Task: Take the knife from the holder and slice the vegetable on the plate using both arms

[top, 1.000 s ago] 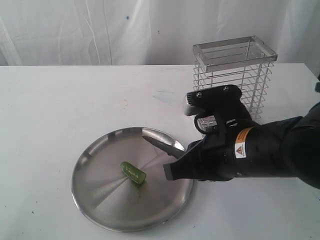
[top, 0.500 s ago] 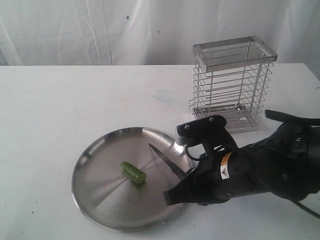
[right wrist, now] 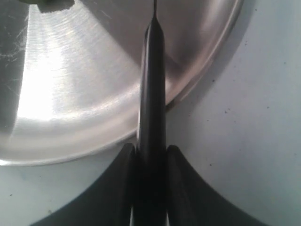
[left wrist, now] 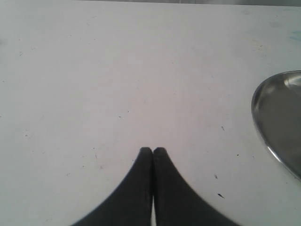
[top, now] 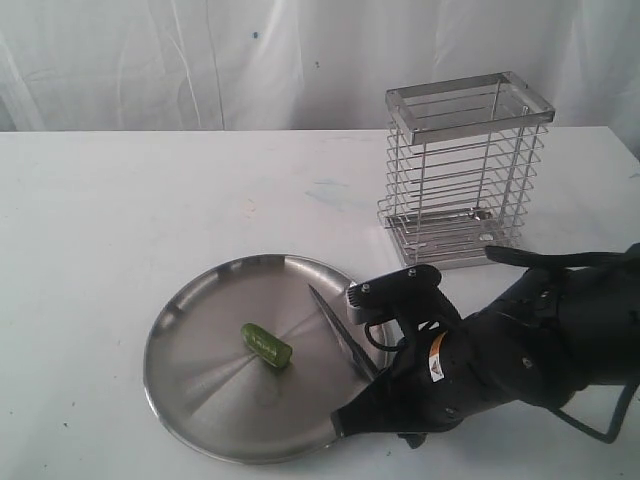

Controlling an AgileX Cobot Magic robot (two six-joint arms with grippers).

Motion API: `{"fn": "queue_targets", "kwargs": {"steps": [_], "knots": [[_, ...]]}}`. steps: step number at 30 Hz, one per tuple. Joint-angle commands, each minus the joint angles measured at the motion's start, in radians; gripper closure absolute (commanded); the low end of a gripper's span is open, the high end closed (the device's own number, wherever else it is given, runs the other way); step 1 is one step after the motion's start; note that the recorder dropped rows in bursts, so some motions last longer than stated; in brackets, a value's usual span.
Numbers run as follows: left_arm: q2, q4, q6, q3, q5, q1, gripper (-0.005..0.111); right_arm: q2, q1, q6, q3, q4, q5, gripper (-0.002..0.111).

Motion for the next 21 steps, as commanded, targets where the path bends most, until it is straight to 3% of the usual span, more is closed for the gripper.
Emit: {"fn": "queue_targets", "kwargs": {"steps": [1,6,13,17,21], "knots": [[-0.004,0.004,-0.002,0.004,0.003,-0.003,0.107,0.004,-0.009,-0.015,0.002,0.0,0.01,0.108],[-0.004,0.004,-0.002,0.004,0.003,-0.003,0.107,0.004,-0.009,-0.016,0.002,0.0,0.012,0.108],[-0.004,0.004,-0.002,0.004,0.003,-0.003,0.107,0.004,-0.009,-0.027,0.002,0.0,0.031,0.095],[-0.004,0.004,-0.002,0.004,0.003,-0.003,0.107,0.004,-0.009,-0.08,0.002,0.0,0.046,0.097],[-0.004,0.004,-0.002,0.004,0.003,-0.003,0.107,0.004,-0.009,-0.081,0.0,0.006,0.048,0.108]]}}
